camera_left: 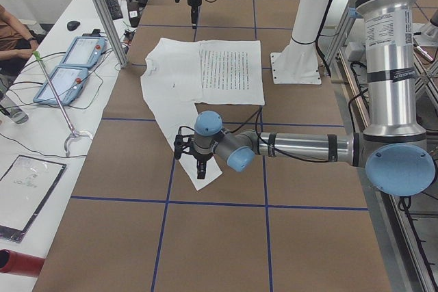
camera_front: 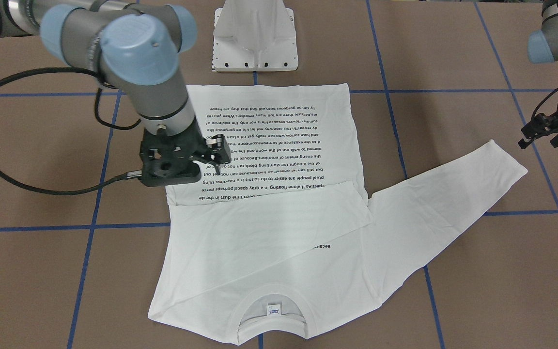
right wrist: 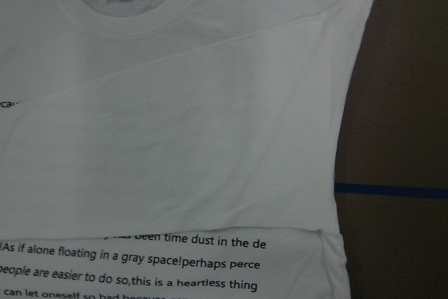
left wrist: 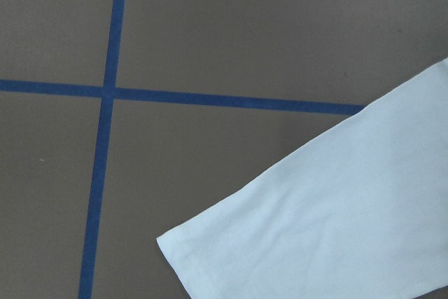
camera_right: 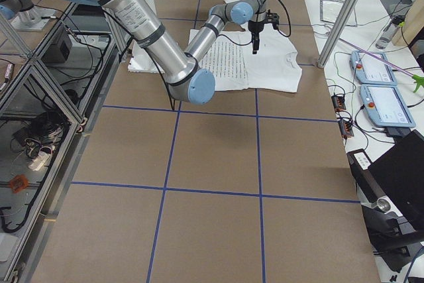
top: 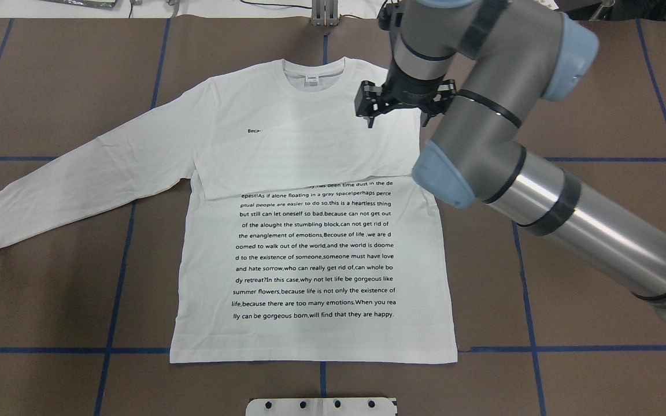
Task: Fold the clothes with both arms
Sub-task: 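Open the right gripper and lift it off the folded sleeve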
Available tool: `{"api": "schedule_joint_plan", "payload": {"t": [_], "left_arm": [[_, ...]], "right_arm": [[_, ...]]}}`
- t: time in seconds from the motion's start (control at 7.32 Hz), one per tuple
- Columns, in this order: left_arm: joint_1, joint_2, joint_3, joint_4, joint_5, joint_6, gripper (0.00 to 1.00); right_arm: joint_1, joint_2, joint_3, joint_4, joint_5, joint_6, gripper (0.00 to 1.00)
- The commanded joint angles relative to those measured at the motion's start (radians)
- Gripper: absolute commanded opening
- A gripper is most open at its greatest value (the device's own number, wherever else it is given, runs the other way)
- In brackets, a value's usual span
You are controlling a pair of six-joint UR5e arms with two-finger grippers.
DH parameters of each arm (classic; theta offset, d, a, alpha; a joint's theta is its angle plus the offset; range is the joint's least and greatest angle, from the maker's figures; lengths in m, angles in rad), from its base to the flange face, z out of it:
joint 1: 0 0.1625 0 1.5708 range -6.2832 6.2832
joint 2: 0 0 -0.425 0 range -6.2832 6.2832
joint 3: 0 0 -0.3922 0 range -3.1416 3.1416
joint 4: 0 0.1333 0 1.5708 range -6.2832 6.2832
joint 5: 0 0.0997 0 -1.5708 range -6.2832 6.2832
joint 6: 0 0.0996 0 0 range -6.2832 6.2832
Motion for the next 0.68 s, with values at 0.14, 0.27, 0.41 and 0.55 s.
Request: {"api": "schedule_joint_plan", "payload": {"t": [0.14, 0.27, 0.41, 0.55], "left_arm": [[0.077, -0.041, 0.087, 0.002, 0.056, 0.007, 0.99], [0.077, -0.042, 0.121, -0.036, 0.057, 0.009, 0.99], [0.082, -0.051, 0.164, -0.079, 0.06, 0.007, 0.99], [0.087, -0.066, 0.192, -0.086, 0.06, 0.007, 0.99]], "right_arm": [[0.119, -0.199, 0.134, -0.014, 0.064, -0.185, 1.0], [0.122, -0.199, 0.134, -0.015, 0.068, -0.187, 1.0], [0.16, -0.222, 0.14, -0.015, 0.09, -0.211, 1.0], [0.197, -0.257, 0.151, -0.015, 0.119, -0.277, 1.0]]}}
